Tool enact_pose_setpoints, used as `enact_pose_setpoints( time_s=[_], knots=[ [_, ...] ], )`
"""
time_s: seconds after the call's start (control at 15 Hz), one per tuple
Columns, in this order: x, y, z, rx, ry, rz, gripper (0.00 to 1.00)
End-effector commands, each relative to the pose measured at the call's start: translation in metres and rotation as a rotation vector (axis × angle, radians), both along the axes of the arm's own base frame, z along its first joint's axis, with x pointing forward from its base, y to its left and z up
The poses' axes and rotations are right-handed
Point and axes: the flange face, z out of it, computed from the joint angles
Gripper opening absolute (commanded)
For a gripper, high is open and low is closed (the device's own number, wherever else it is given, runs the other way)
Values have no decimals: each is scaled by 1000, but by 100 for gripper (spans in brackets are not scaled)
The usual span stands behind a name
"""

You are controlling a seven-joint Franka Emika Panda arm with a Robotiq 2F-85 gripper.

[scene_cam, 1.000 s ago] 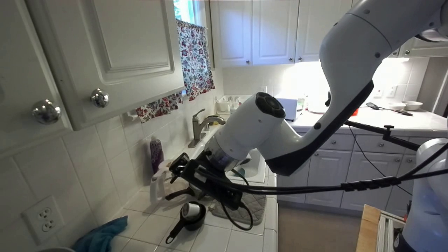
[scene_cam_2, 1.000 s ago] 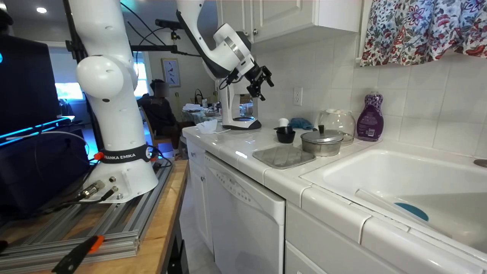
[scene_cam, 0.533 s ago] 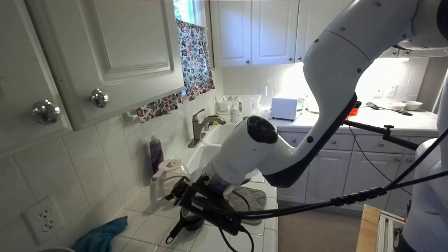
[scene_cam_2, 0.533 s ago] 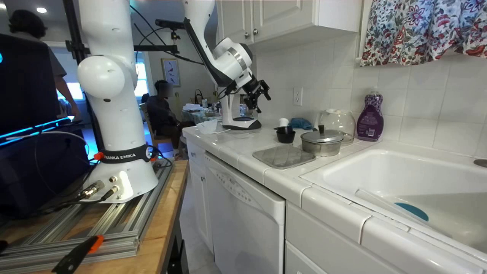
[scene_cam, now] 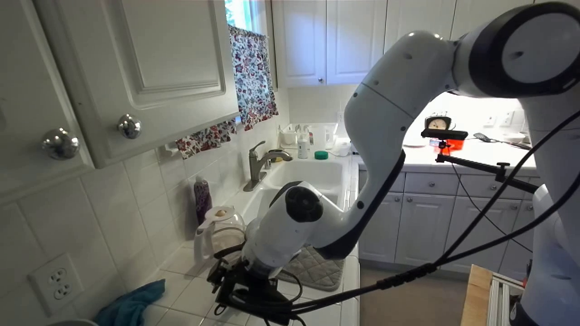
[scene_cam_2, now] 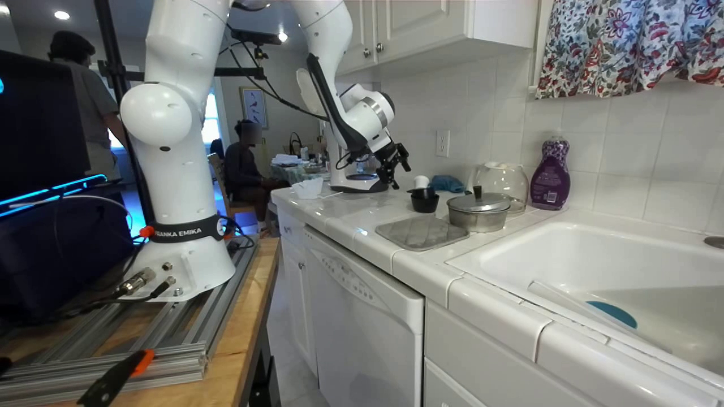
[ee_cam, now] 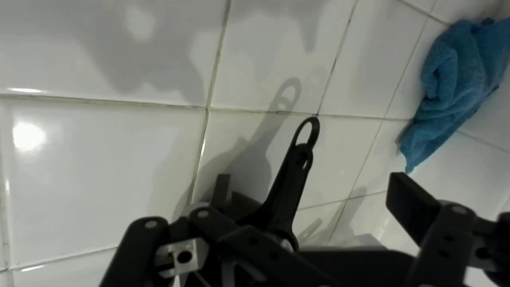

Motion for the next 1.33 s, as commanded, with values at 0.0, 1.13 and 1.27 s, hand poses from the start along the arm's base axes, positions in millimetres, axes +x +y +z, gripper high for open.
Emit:
enact_pose_setpoints(
  time_s=[0.0, 1.13, 1.27],
  knots=[
    [28, 34, -45, 8, -5, 7, 100],
    [68, 89, -67, -20, -75, 38, 100],
    [66, 91, -56, -22, -91, 41, 100]
  ],
)
